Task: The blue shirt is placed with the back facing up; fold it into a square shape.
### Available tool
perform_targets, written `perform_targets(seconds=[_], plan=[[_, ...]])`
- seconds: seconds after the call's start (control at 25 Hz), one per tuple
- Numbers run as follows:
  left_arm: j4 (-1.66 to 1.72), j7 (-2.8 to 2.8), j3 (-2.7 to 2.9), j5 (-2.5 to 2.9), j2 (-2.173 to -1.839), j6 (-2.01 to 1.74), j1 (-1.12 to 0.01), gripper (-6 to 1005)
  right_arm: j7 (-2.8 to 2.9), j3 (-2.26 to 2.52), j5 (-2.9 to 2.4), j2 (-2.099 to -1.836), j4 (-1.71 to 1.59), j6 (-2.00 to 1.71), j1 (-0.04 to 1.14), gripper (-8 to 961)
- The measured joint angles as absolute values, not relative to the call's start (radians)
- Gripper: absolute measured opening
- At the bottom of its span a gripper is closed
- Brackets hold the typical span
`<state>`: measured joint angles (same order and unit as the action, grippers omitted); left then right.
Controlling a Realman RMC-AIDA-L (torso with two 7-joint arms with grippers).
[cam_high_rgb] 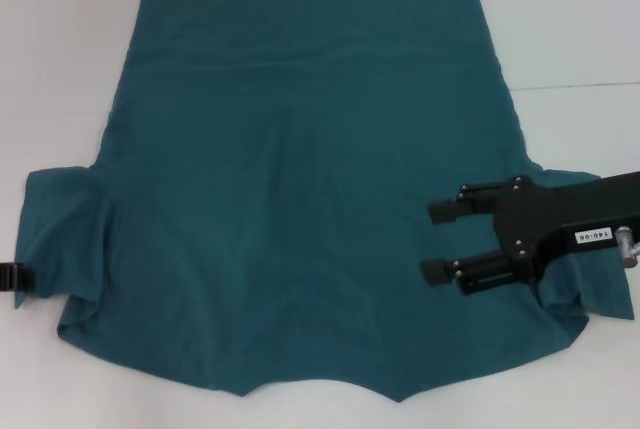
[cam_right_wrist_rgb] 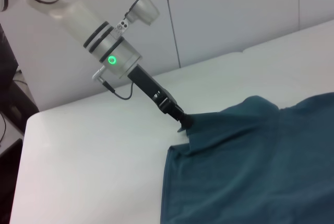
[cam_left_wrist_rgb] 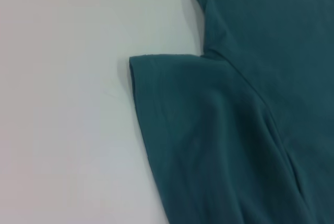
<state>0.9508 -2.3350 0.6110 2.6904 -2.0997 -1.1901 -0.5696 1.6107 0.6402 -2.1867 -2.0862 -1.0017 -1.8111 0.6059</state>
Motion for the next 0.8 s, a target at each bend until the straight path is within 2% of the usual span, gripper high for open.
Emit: perform_targets(seconds=[0.44,0.8], plan=[[1.041,-2.342,0.612,2.568,-2.083,-1.311,-0.587,2,1.602,0.576,-2.123,-2.086,-1.002,-1.801,0.567,875],[1.131,-2.355,0.697,2.568,-2.120,-1.350,-0.628,1,1.596,0.568,-2.029,-2.082,-1.001,-1.802,0.500,874]])
